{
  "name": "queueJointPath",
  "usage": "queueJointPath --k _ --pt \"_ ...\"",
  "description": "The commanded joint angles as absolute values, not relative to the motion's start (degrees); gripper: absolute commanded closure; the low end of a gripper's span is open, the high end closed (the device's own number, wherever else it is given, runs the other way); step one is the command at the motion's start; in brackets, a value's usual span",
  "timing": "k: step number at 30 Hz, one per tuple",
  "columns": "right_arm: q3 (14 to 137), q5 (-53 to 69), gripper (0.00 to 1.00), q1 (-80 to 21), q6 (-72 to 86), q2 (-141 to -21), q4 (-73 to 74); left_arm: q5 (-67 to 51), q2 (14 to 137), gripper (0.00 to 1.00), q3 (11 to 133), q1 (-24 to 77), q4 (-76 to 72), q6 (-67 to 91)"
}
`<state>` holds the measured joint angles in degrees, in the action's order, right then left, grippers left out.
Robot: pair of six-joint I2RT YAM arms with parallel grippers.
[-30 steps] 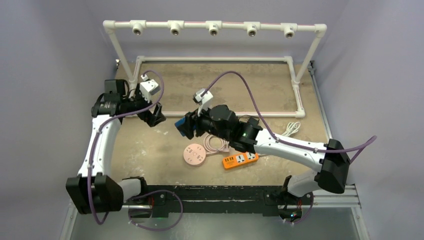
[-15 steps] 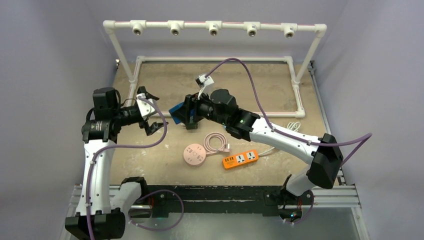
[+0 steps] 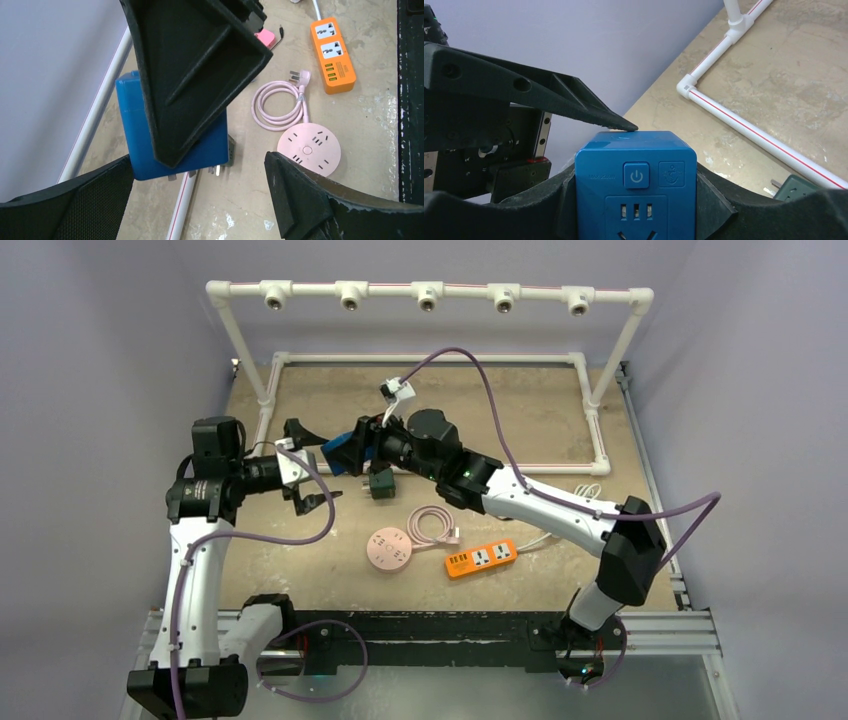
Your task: Insert the plug
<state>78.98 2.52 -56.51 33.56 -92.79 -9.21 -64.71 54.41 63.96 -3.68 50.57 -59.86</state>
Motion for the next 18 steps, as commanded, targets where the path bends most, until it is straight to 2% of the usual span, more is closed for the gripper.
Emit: queueJointPath --k 1,7,9,12,13,15,17,18 --pt "83.25 2.99 1.00 -56.98 35.10 -93.29 -14.89 -69.34 54.38 0.01 64.32 -2.94 42.65 -52.93" --pt "84.12 4.97 1.00 -57.89 35.82 -94.56 -15.03 -60.61 48.45 0.01 54.80 1.49 17.52 -35.85" --pt "84.28 5.66 1.00 -58.07 36.01 -94.59 -14.65 -59.93 47.79 0.11 53.32 2.55 14.92 -35.56" --pt "84.85 7.83 0.98 -58.10 36.84 -94.28 -11.82 -58.33 50.54 0.34 56.15 3.97 21.16 -39.12" --pt "85.16 9.35 0.93 -57.90 36.89 -94.04 -10.12 -57.88 51.64 0.43 57.42 4.06 24.11 -41.60" --pt "85.63 9.87 0.69 -57.33 36.84 -93.29 -6.45 -57.01 53.25 0.64 59.57 4.11 29.08 -46.03" --pt "84.92 9.78 0.50 -56.78 36.82 -92.03 -3.62 -56.30 53.56 0.85 60.31 4.10 30.67 -48.61" --pt "84.60 9.62 0.44 -56.56 36.89 -91.42 -2.36 -56.05 53.41 0.93 60.15 4.17 30.59 -48.88"
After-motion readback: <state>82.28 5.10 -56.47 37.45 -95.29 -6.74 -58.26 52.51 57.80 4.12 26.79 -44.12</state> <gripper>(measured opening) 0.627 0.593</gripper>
